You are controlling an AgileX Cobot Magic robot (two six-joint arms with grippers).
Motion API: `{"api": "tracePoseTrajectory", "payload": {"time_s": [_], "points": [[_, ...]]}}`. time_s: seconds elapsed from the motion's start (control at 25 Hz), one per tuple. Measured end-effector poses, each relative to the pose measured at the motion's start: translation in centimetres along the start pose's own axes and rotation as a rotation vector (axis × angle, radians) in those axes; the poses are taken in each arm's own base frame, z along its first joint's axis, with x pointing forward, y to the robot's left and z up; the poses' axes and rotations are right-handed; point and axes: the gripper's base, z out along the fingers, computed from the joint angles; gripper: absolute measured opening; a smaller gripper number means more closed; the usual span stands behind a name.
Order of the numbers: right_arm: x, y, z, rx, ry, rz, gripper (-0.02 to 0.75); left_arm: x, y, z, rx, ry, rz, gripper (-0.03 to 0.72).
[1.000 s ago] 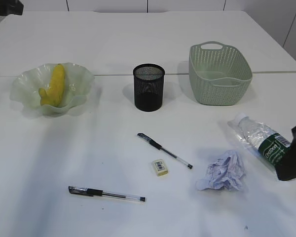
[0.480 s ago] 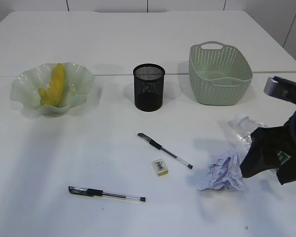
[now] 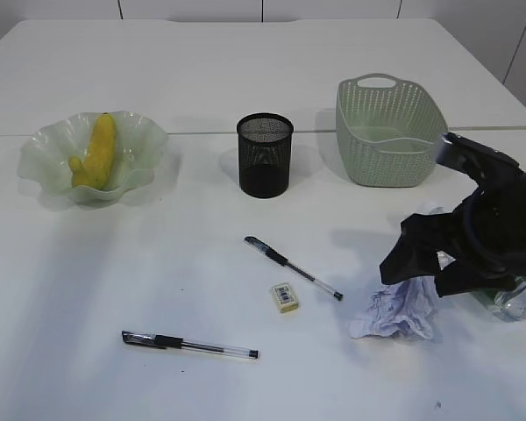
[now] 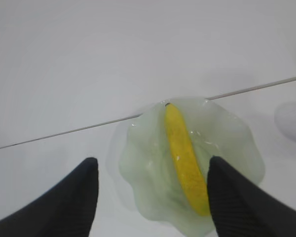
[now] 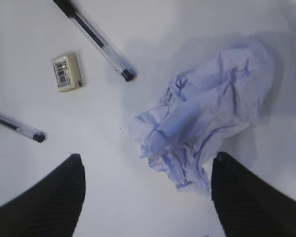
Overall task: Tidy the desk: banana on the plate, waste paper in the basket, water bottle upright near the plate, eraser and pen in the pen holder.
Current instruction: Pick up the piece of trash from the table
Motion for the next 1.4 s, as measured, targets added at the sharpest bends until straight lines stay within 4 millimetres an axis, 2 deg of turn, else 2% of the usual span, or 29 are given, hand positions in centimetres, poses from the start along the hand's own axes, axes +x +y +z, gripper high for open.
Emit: {"api": "tracePoseTrajectory", "payload": {"time_s": [0.2, 0.52, 0.76, 0.84, 0.92, 1.04, 1.12, 1.28, 1.4], "points": [[-0.5, -0.3, 0.8, -0.002, -0.025, -0.004, 0.586, 0.0, -0.1, -0.3, 0.005, 0.006, 0.001, 0.486], [-0.7, -1.4, 3.4, 0.017, 0.036, 0.018, 0.586, 0.0, -0.1, -0.3, 0.008, 0.013, 0.001, 0.486], [-1.5, -1.6, 4.0, 0.021, 0.031, 0.017, 0.583, 0.1, -0.1, -0.3, 0.009, 0.015, 0.001, 0.486], [-1.6, -1.7, 4.2, 0.025, 0.030, 0.019, 0.559, 0.1, -0.1, -0.3, 0.009, 0.015, 0.001, 0.486], [-1.7, -1.9, 4.5, 0.027, 0.032, 0.023, 0.508, 0.1, -0.1, -0.3, 0.009, 0.015, 0.001, 0.486], [-1.6, -2.1, 5.0, 0.031, 0.045, 0.028, 0.382, 0.1, -0.1, -0.3, 0.010, 0.017, 0.001, 0.486], [-1.6, -2.2, 5.2, 0.033, 0.050, 0.022, 0.257, 0.1, -0.2, -0.3, 0.012, 0.022, 0.001, 0.486], [-1.7, -2.2, 5.2, 0.035, 0.043, 0.016, 0.060, 0.3, -0.2, -0.3, 0.019, 0.037, 0.001, 0.485], [-1.7, -2.2, 5.2, 0.035, 0.042, -0.001, 0.019, 0.3, -0.2, -0.3, 0.021, 0.043, 0.001, 0.484]]}}
